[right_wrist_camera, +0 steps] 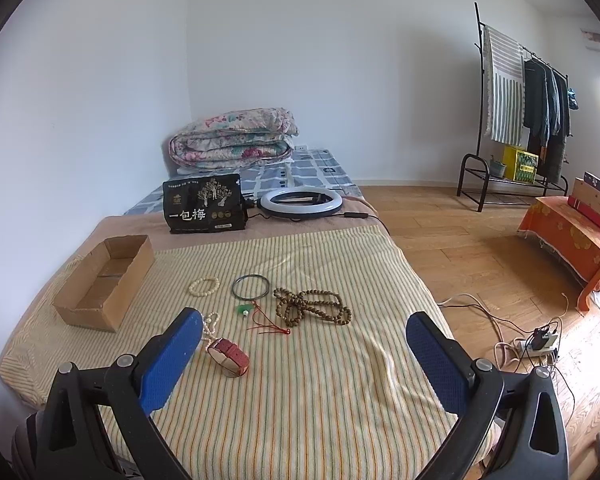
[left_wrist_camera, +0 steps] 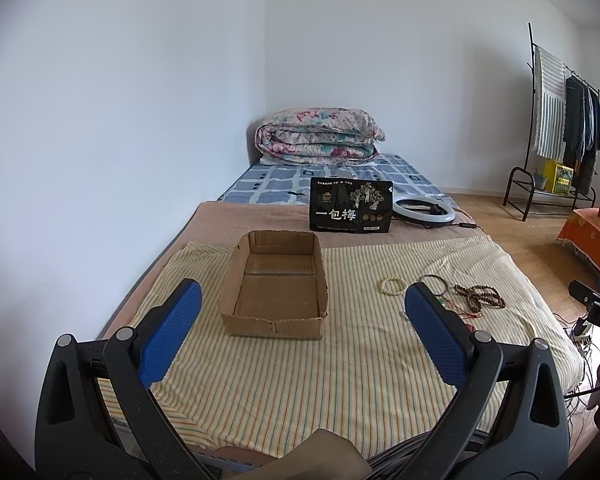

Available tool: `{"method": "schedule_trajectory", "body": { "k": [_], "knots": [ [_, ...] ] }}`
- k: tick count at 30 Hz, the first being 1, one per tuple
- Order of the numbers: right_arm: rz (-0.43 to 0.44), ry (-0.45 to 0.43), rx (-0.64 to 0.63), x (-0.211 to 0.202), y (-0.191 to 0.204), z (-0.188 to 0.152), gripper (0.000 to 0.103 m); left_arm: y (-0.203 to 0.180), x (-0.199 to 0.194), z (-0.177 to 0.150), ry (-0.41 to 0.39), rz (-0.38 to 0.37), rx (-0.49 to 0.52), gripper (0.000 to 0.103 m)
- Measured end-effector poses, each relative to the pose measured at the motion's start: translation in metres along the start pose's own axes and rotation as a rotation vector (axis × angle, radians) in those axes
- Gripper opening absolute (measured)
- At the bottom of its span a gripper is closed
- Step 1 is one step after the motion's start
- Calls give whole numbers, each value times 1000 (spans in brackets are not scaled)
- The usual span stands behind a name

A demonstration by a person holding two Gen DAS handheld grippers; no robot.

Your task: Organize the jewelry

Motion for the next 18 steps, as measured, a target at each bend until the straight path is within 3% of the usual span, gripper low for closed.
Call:
{"method": "schedule_trajectory", "body": {
  "k": [18],
  "knots": [
    [25,12,-6,8,3,-3,103,-2,10,-10,19,-2,-4,103]
  ]
}}
Point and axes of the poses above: each gripper's, at about its wrist camera, not at the fingertips, and x roughly the way its jaws point, y to its left, z to its top, the point moved 4 cm from there along x, roughly the way its jaws point, and after that the axes turned 13 degrees about x, right-handed, at the moved point
